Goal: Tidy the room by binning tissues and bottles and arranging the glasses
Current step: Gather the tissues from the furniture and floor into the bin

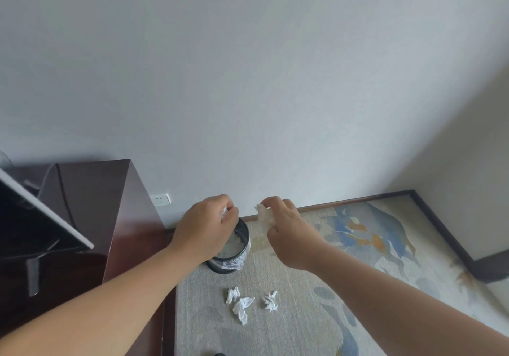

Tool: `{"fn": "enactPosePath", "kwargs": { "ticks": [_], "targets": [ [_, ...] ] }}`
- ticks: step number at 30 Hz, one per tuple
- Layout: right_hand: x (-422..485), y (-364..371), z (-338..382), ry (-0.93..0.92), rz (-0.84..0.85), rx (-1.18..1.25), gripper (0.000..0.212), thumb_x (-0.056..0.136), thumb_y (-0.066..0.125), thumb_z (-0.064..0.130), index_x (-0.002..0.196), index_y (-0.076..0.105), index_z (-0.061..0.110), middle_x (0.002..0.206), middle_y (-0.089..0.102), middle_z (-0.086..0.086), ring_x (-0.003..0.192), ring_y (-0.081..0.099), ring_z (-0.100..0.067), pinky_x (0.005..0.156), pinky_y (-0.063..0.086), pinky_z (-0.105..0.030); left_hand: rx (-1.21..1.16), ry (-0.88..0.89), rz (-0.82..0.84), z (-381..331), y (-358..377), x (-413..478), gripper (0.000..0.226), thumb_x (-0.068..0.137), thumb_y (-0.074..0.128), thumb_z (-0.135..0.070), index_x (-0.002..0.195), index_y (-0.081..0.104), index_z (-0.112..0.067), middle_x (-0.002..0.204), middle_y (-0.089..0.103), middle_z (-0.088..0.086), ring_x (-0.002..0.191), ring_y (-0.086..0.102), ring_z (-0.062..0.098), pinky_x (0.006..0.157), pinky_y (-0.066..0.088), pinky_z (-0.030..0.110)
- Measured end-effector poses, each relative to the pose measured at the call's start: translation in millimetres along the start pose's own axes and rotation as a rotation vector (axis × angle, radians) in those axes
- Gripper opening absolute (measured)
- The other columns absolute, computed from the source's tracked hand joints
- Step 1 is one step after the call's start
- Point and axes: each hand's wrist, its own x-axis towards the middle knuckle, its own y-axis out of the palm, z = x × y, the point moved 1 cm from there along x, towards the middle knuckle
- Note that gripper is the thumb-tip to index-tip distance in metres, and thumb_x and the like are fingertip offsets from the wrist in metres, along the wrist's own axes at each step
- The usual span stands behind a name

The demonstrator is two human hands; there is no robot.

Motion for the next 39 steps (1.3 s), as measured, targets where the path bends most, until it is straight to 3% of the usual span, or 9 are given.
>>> {"fn": "enactPosePath", "kwargs": {
  "ticks": [3, 6, 11, 15, 18, 23, 29, 35, 39],
  "targets": [
    [21.1, 1.9, -7.6, 0.003, 0.034, -0.007, 0.027, 0.102, 0.031, 0.026, 0.129, 0.037, 0.028, 0.117, 0.042, -0.001, 0.083, 0.055, -0.015, 0.07, 0.049, -0.03, -0.007, -0.016, 0.007, 5.6, 5.6, 20.8, 0.024, 0.095, 0.05, -0.028, 0.076, 0.056, -0.015, 0.057, 0.044, -0.007, 0.054, 0.042, 0.007, 0.05, 0.026, 0.025],
    [42.6, 2.1, -15.3, -0.004, 0.069, 0.0, 0.033, 0.098, 0.033, 0.016, 0.129, 0.037, 0.027, 0.117, 0.041, -0.001, 0.083, 0.052, -0.013, 0.066, 0.045, -0.025, -0.026, -0.054, 0.019, 12.8, 15.1, 40.1, 0.026, 0.095, 0.048, -0.027, 0.072, 0.053, -0.016, 0.058, 0.044, -0.006, 0.055, 0.041, 0.008, 0.051, 0.027, 0.026],
    [87.0, -7.0, -31.3, -0.043, 0.144, -0.01, 0.048, 0.09, 0.034, 0.004, 0.134, 0.035, 0.024, 0.127, 0.034, -0.001, 0.079, 0.051, -0.012, 0.061, 0.043, -0.024, -0.033, -0.159, 0.059, 24.5, 39.8, 72.8, 0.028, 0.095, 0.038, -0.018, 0.075, 0.056, -0.011, 0.079, 0.053, 0.002, 0.075, 0.053, 0.019, 0.071, 0.044, 0.04],
    [129.0, -13.8, -46.8, -0.081, 0.195, -0.022, 0.05, 0.09, 0.034, 0.002, 0.135, 0.036, 0.024, 0.128, 0.031, 0.001, 0.08, 0.053, -0.014, 0.067, 0.05, -0.029, -0.032, -0.267, 0.022, 30.5, 57.9, 99.7, 0.028, 0.095, 0.035, -0.016, 0.082, 0.059, -0.015, 0.086, 0.056, -0.002, 0.081, 0.054, 0.015, 0.076, 0.045, 0.037],
    [158.9, -9.7, -61.2, -0.097, 0.234, -0.026, 0.052, 0.09, 0.034, 0.001, 0.137, 0.035, 0.023, 0.128, 0.033, -0.001, 0.084, 0.053, -0.016, 0.072, 0.051, -0.031, -0.033, -0.337, 0.019, 39.9, 74.9, 116.3, 0.023, 0.096, 0.034, -0.016, 0.089, 0.056, -0.016, 0.088, 0.057, -0.003, 0.082, 0.053, 0.015, 0.074, 0.043, 0.036],
    [194.2, 10.5, -80.8, -0.109, 0.296, -0.038, 0.055, 0.089, 0.035, 0.004, 0.14, 0.031, 0.025, 0.131, 0.036, -0.003, 0.089, 0.049, -0.017, 0.06, 0.037, -0.021, -0.025, -0.445, 0.062, 67.5, 103.5, 132.7, 0.01, 0.097, 0.037, -0.023, 0.098, 0.045, -0.017, 0.089, 0.055, -0.001, 0.082, 0.054, 0.021, 0.071, 0.042, 0.038],
    [238.8, 50.0, -103.1, -0.017, 0.296, -0.041, 0.055, 0.091, 0.04, 0.01, 0.143, 0.03, 0.026, 0.136, 0.041, -0.003, 0.093, 0.045, -0.016, 0.061, 0.034, -0.025, -0.026, -0.523, 0.124, 120.2, 143.9, 155.4, 0.012, 0.096, 0.042, -0.031, 0.097, 0.045, -0.02, 0.099, 0.05, -0.007, 0.091, 0.051, 0.016, 0.076, 0.043, 0.035],
    [275.0, 96.1, -123.6, 0.093, 0.322, -0.055, 0.055, 0.09, 0.041, 0.009, 0.143, 0.032, 0.023, 0.139, 0.04, -0.003, 0.11, 0.052, -0.022, 0.079, 0.043, -0.032, -0.048, -0.581, 0.2, 174.0, 184.1, 169.0, 0.017, 0.096, 0.044, -0.038, 0.102, 0.045, -0.022, 0.11, 0.048, -0.005, 0.092, 0.051, 0.015, 0.072, 0.036, 0.03],
    [289.2, 114.7, -126.2, 0.107, 0.35, -0.053, 0.054, 0.089, 0.042, 0.007, 0.14, 0.033, 0.022, 0.135, 0.04, -0.006, 0.105, 0.054, -0.024, 0.078, 0.046, -0.033, -0.053, -0.609, 0.21, 195.7, 197.7, 175.4, 0.023, 0.094, 0.048, -0.041, 0.107, 0.046, -0.023, 0.111, 0.048, -0.005, 0.095, 0.051, 0.017, 0.073, 0.038, 0.03]
  ]
}}
